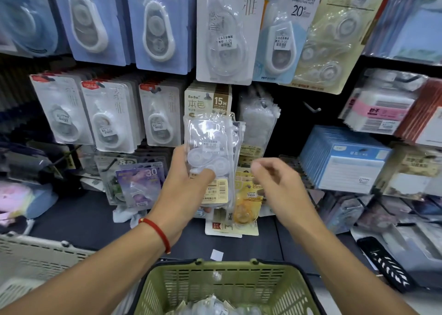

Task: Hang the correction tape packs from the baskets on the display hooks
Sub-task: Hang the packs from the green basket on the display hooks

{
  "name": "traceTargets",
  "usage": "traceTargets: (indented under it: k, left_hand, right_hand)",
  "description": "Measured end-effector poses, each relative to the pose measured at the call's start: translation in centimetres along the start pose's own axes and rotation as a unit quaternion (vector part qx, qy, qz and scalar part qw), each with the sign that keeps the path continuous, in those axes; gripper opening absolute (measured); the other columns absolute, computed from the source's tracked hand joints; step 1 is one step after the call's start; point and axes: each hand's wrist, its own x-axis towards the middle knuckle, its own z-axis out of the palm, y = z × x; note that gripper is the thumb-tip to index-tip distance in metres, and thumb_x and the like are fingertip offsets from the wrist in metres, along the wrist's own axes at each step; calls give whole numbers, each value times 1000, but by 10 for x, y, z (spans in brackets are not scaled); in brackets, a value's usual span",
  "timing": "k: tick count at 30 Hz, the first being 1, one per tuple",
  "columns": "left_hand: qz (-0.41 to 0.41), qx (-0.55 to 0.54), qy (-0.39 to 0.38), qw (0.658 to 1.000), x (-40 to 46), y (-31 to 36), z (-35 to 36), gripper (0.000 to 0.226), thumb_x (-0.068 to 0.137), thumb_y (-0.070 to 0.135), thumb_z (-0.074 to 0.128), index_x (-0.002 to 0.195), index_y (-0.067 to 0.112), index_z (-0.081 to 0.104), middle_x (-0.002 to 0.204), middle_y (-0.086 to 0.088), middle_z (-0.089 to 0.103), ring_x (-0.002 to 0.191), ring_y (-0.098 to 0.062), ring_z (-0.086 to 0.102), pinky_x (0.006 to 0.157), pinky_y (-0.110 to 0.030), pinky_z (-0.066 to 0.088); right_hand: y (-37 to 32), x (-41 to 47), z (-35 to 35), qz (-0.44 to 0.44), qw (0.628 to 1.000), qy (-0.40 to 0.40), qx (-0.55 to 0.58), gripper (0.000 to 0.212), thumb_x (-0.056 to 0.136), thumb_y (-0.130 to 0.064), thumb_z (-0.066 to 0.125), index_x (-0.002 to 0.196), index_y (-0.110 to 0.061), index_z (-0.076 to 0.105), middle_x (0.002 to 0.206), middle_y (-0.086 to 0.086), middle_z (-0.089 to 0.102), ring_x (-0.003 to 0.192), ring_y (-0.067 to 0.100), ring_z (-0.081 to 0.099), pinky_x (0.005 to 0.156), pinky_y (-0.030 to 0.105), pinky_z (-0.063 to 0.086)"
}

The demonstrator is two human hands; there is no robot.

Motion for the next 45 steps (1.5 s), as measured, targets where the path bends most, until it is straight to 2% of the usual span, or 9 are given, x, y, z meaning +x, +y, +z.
traceTargets:
  k: [3,7,11,16,24,30,36,40,45]
  left_hand:
    - [19,10,-15,1000,-2,-3,4,50,92,7,76,118,42,52,106,16,75,94,4,71,71,-15,57]
    - [23,32,-26,999,-5,-2,3,63,87,15,84,134,35,47,119,15,72,110,7,66,94,-15,54]
    - [32,65,-19,997,-8,0,0,66,80,21,91,132,29,51,117,16,70,102,18,62,80,-1,48]
    - [-7,29,20,999,-3,1,3,32,91,32,80,116,33,60,102,12,73,82,2,72,61,-18,56]
    - [-37,20,43,998,6,-5,-3,23,102,13,57,116,30,59,72,23,71,60,4,67,48,-25,56]
    - [-52,27,58,997,7,-2,-5,28,101,14,59,120,34,59,104,1,69,64,5,66,51,-27,57]
    - [-56,12,54,997,9,-2,-6,27,100,14,59,116,37,60,103,-2,73,76,-13,73,51,-29,55]
    - [-55,6,41,998,8,-1,-6,29,102,9,56,114,34,61,80,7,75,67,-10,73,50,-31,57]
    - [-56,-28,-37,997,1,2,0,33,103,1,60,123,27,65,95,-6,71,73,-15,73,57,-38,63]
  right_hand:
    - [-5,-12,16,-9,998,-63,-5,48,75,-73,67,106,-36,69,98,-9,75,91,14,72,81,41,62]
    - [-6,-16,22,0,998,-64,15,30,94,-47,74,115,-27,72,101,1,75,74,22,72,69,46,64]
    - [-6,-18,17,-18,996,-88,24,15,103,-29,67,109,-18,76,89,1,75,63,22,66,59,39,61]
    - [0,-17,13,-57,997,-53,-6,17,107,-25,58,97,-24,72,72,-18,69,63,0,59,61,20,46]
    - [3,-6,-7,-41,996,81,12,26,110,-33,50,93,-20,64,65,-9,57,60,13,48,63,44,45]
    - [2,-5,-9,-39,996,85,9,29,110,-37,48,96,-18,65,58,-16,55,52,5,43,55,32,36]
    - [1,-4,-12,-7,995,98,36,28,109,-42,50,103,-22,69,70,-9,65,55,4,50,53,25,38]
    - [7,-3,-13,28,989,125,-71,35,104,-45,56,133,-25,59,112,-14,65,98,2,62,85,29,49]
    - [3,-10,0,-5,1000,-12,-21,13,103,-40,62,111,-35,70,104,-20,74,102,0,67,89,28,54]
